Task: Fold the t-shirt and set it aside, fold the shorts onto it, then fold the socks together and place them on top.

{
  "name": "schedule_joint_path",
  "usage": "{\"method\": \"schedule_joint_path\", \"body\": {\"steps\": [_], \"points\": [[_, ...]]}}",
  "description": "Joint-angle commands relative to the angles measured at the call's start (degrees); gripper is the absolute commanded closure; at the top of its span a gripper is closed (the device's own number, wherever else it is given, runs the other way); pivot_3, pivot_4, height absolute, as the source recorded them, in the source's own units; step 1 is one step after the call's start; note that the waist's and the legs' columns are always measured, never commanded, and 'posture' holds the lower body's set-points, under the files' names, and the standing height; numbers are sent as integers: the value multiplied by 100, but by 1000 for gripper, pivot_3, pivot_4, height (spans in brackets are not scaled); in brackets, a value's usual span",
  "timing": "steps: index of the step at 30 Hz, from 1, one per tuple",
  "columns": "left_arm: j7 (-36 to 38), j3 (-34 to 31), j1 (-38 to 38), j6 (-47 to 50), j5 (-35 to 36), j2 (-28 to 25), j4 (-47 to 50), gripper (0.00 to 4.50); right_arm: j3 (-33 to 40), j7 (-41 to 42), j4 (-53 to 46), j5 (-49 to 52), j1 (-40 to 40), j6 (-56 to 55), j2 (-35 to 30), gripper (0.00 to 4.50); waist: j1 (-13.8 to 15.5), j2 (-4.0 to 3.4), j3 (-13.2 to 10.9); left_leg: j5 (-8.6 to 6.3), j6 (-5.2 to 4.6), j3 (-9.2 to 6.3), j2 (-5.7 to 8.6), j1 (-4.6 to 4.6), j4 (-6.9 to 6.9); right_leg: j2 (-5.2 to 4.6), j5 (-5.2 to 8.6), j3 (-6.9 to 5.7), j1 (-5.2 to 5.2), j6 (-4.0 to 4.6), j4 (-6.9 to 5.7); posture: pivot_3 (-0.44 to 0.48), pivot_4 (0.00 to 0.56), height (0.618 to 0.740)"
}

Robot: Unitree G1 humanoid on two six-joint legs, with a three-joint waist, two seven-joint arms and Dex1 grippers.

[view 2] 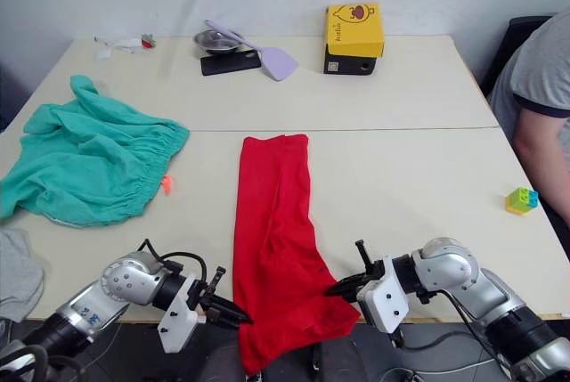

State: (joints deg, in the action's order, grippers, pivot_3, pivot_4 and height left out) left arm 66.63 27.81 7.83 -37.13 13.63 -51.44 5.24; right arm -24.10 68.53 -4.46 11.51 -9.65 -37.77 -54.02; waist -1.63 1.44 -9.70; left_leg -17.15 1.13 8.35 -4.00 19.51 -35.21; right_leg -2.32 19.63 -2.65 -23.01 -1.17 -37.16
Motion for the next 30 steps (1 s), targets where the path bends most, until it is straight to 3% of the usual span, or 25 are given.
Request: {"method": "schedule_joint_path", "body": {"steps": [1,6,14,17,20,25,30], "points": [[213,-215,-356,366,331,-314,611,4487,286,163,-363,329,219,383,-243,4500,2,4,-3,-13,-20,1,0,7,-9,-1,0,0,0,-1,3,0,150,740],[222,-451,-702,1180,597,-465,1044,4487,374,347,-681,639,361,884,-329,4500,3,8,-19,-38,-42,1,3,16,-45,-9,-5,0,10,-10,7,0,150,740],[217,-1428,-929,3682,2349,-883,1589,4487,947,523,-1398,2756,-307,3754,-327,4500,-1,32,-109,-43,-41,-11,-2,23,-88,-10,-8,-3,10,-13,-23,0,150,740],[207,-1856,-773,4505,2939,-924,1580,4487,1073,438,-1416,3089,-750,4598,-126,4500,0,27,-113,-41,-39,-20,-2,34,-92,-10,-7,-10,0,-12,-27,0,150,740],[-172,-2316,-435,5351,3658,-647,1422,4487,1208,9,-1193,3388,-1323,5488,251,4500,-10,27,-113,-37,-34,-23,-1,91,-108,-10,-9,-12,-57,-12,-40,0,150,740],[-903,-2797,357,6730,4324,-77,657,4487,1397,-773,-577,3426,-2069,6712,868,4500,-6,31,-115,-24,-10,-24,0,101,-129,-10,-10,-13,-62,-13,-46,0,150,740],[-1522,-3035,1067,7441,4270,636,-130,4487,1339,-1151,142,3022,-2620,7273,1479,4500,-12,31,-115,-29,-17,-25,0,129,-171,-12,-13,-16,-70,-19,-52,0,150,740]]}}
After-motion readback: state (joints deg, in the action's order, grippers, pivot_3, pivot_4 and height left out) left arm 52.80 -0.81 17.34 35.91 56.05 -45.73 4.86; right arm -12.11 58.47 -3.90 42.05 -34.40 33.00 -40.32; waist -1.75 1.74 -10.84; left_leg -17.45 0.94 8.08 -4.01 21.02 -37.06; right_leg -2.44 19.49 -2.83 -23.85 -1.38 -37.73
